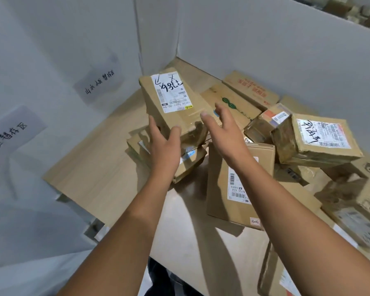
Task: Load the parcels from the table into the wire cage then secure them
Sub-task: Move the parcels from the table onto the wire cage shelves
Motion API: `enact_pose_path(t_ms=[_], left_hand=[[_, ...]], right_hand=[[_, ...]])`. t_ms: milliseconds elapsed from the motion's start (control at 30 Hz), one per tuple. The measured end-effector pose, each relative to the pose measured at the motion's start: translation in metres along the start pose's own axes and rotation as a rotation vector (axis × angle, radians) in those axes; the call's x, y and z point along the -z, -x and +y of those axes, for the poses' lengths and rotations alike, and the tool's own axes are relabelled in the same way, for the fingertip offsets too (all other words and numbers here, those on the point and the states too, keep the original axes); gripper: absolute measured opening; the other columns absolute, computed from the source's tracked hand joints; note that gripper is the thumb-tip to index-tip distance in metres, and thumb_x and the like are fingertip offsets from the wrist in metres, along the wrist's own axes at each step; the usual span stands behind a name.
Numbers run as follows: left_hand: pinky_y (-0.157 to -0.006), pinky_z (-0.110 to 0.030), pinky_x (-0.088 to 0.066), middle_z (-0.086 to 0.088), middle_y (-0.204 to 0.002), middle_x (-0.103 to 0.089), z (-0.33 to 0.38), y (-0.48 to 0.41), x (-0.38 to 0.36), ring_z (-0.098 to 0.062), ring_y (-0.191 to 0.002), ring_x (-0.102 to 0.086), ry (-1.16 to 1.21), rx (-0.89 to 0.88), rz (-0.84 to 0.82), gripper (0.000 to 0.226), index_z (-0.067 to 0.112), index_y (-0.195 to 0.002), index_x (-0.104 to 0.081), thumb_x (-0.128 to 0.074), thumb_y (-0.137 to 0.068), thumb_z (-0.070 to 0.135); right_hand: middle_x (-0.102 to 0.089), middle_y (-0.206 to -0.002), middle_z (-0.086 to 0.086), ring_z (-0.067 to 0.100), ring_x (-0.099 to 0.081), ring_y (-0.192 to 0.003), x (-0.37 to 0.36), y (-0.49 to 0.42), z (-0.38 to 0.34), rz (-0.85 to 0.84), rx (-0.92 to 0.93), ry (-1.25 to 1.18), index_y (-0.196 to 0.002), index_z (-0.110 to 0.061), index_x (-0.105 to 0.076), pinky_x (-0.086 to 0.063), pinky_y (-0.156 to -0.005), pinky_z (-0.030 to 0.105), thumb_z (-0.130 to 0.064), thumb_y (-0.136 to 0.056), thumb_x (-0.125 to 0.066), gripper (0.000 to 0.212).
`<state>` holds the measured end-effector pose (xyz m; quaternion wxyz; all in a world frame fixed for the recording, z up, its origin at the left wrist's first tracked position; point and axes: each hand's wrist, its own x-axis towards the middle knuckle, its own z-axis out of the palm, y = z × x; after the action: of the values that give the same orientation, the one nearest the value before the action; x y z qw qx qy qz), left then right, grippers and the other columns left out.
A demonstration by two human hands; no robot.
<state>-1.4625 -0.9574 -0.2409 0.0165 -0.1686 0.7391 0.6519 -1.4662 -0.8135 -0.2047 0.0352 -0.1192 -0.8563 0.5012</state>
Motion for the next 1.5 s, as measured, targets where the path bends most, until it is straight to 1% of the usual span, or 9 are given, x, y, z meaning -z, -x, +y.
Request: enact_pose_path(t_ms=[100,267,367,567,767,933,1200,1367,1500], left_hand=[[-0.102,-0.038,-0.046,0.038,-0.128,-0.058,-0.001,0.001,0.008,0.004,-0.12,-0.056,0.096,0.006,-0.072,0.076,0.057,-0.152,-0.021,-0.048,-0.082,0.048],[-0.108,-0.057,-0.048,0.013,-0.137,-0.063,0.009,0.021,0.021,-0.017,-0.125,-0.061,0.25,-0.044,-0.081,0.066,0.051,-0.147,-0.04,-0.047,-0.084,0.035],[-0.108,-0.05,-0.049,0.022,-0.13,-0.066,0.01,0.053,0.031,-0.008,-0.124,-0.062,0.271,-0.109,0.041,0.044,0.064,-0.129,-0.048,-0.058,-0.089,0.051],[-0.094,-0.032,-0.051,0.044,-0.117,-0.063,-0.022,0.152,0.075,0.014,-0.108,-0.063,0.28,-0.143,0.325,0.036,0.075,-0.119,-0.046,-0.063,-0.09,0.06],[-0.103,-0.034,-0.051,0.018,-0.131,-0.068,-0.106,0.285,0.134,-0.004,-0.122,-0.065,0.298,-0.101,0.702,0.05,0.04,-0.142,-0.053,-0.064,-0.094,0.049],[-0.103,-0.036,-0.053,0.009,-0.13,-0.07,-0.177,0.411,0.163,-0.011,-0.121,-0.067,0.381,0.014,1.056,0.051,0.026,-0.144,-0.054,-0.063,-0.096,0.042],[-0.088,-0.01,-0.05,0.028,-0.128,-0.067,-0.273,0.616,0.133,0.004,-0.118,-0.064,0.52,0.19,1.504,0.038,0.067,-0.128,-0.052,-0.064,-0.098,0.047],[-0.114,-0.045,-0.045,0.015,-0.144,-0.06,-0.325,0.739,0.079,-0.011,-0.133,-0.058,0.672,0.262,1.697,0.061,0.048,-0.147,-0.042,-0.069,-0.093,0.039],[-0.106,-0.047,-0.052,0.01,-0.135,-0.066,-0.358,0.805,0.031,-0.013,-0.12,-0.067,0.811,0.32,1.836,0.071,0.038,-0.148,-0.037,-0.067,-0.084,0.05]], right_hand=[[-0.054,-0.151,-0.009,0.012,-0.052,-0.137,-0.006,-0.009,-0.014,-0.145,-0.044,-0.053,-0.153,-0.033,-0.041,-0.041,-0.115,0.044,-0.065,-0.094,-0.056,0.069],[-0.064,-0.118,-0.03,-0.007,-0.065,-0.107,-0.009,0.008,-0.028,-0.254,0.068,-0.055,-0.127,-0.047,-0.044,-0.054,-0.094,0.036,-0.062,-0.093,-0.06,0.04],[-0.061,-0.125,-0.011,0.009,-0.07,-0.106,-0.01,0.034,-0.033,-0.277,0.13,-0.172,-0.124,-0.039,-0.048,-0.059,-0.085,0.038,-0.06,-0.09,-0.065,0.044],[-0.044,-0.139,-0.007,0.019,-0.05,-0.134,-0.03,0.112,-0.028,-0.506,0.208,-0.183,-0.142,-0.038,-0.048,-0.045,-0.112,0.049,-0.061,-0.082,-0.065,0.066],[-0.04,-0.133,-0.017,-0.03,-0.036,-0.111,-0.092,0.227,-0.001,-1.054,0.201,-0.144,-0.148,-0.054,-0.029,-0.046,-0.076,0.004,-0.048,-0.089,-0.069,0.072],[-0.055,-0.141,0.01,0.026,-0.056,-0.132,-0.139,0.349,0.013,-1.387,0.192,-0.045,-0.136,-0.045,-0.043,-0.048,-0.109,0.049,-0.057,-0.073,-0.075,0.072],[-0.055,-0.148,-0.005,0.017,-0.058,-0.133,-0.139,0.56,0.089,-1.875,0.343,0.205,-0.15,-0.049,-0.04,-0.046,-0.113,0.05,-0.066,-0.078,-0.072,0.081],[-0.046,-0.156,-0.006,0.016,-0.047,-0.142,-0.095,0.676,0.156,-2.091,0.492,0.386,-0.153,-0.046,-0.038,-0.039,-0.118,0.05,-0.072,-0.073,-0.066,0.088],[-0.055,-0.146,0.0,0.018,-0.058,-0.13,-0.058,0.743,0.206,-2.165,0.567,0.525,-0.141,-0.047,-0.044,-0.047,-0.111,0.048,-0.076,-0.073,-0.062,0.076]])
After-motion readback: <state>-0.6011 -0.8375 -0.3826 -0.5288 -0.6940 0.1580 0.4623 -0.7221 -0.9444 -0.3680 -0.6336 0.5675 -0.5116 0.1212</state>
